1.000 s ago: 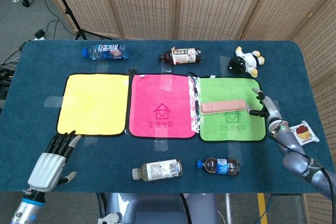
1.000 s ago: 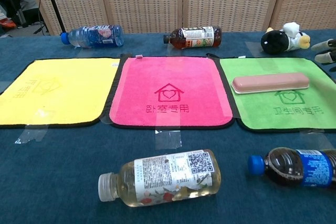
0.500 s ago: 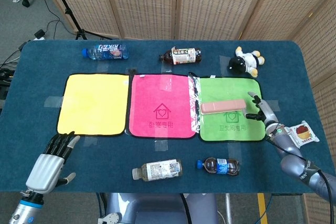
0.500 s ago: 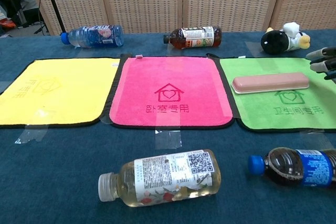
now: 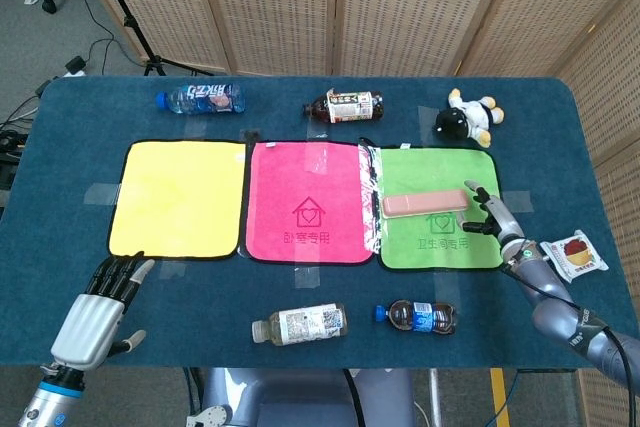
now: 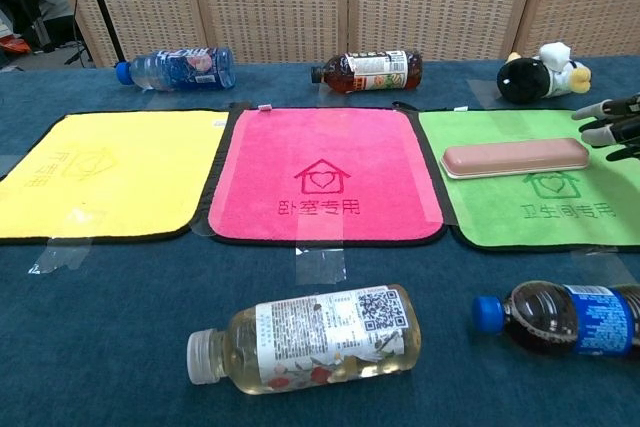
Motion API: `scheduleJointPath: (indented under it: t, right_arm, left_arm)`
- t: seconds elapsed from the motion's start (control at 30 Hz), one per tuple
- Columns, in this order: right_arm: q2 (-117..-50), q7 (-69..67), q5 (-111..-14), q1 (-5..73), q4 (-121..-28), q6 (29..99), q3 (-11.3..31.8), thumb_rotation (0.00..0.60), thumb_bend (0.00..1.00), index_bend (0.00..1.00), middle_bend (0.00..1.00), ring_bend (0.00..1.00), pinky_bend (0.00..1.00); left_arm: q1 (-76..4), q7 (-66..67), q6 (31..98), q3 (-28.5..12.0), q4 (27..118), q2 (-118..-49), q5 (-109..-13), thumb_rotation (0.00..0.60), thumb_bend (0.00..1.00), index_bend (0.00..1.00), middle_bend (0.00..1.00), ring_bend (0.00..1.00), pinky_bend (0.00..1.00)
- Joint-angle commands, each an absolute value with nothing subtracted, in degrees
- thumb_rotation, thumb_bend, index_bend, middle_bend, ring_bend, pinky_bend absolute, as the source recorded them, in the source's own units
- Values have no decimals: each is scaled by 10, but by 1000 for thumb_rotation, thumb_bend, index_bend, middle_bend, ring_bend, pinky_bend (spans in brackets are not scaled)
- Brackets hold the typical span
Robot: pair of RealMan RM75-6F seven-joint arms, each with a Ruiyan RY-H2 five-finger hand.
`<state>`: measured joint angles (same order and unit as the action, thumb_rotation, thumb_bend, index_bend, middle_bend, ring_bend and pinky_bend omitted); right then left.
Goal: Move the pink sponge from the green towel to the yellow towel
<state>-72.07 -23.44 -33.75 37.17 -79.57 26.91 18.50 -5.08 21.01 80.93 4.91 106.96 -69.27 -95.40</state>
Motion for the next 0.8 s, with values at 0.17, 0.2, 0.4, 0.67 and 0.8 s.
scheduleJointPath:
  t: [0.17, 0.2, 0.4, 0.67, 0.8]
  right_arm:
    - [-721, -227, -334, 381, -810, 272, 179, 600, 568, 0, 0, 0, 0]
    - [-722, -225, -332, 383, -811, 273, 177, 600, 568, 0, 0, 0, 0]
    - [-728, -218, -326, 392, -810, 275, 170, 600, 568, 0, 0, 0, 0]
    - [-733, -211, -314, 402, -797, 277, 163, 600, 568, 0, 0, 0, 0]
    - [-731, -212, -314, 400, -799, 275, 161, 600, 569, 0, 0, 0, 0]
  left_arm:
    - [-50, 205, 811, 49, 1070, -690, -956, 600, 135, 0, 0, 0, 21]
    - [-51, 204, 811, 50, 1071, -690, -956, 600, 135, 0, 0, 0, 22]
    - [-51, 202, 810, 51, 1071, -689, -958, 600, 135, 0, 0, 0, 22]
    - [-52, 204, 804, 52, 1069, -691, -953, 600, 135, 0, 0, 0, 21]
    - [-54, 208, 799, 52, 1069, -694, -952, 600, 135, 0, 0, 0, 21]
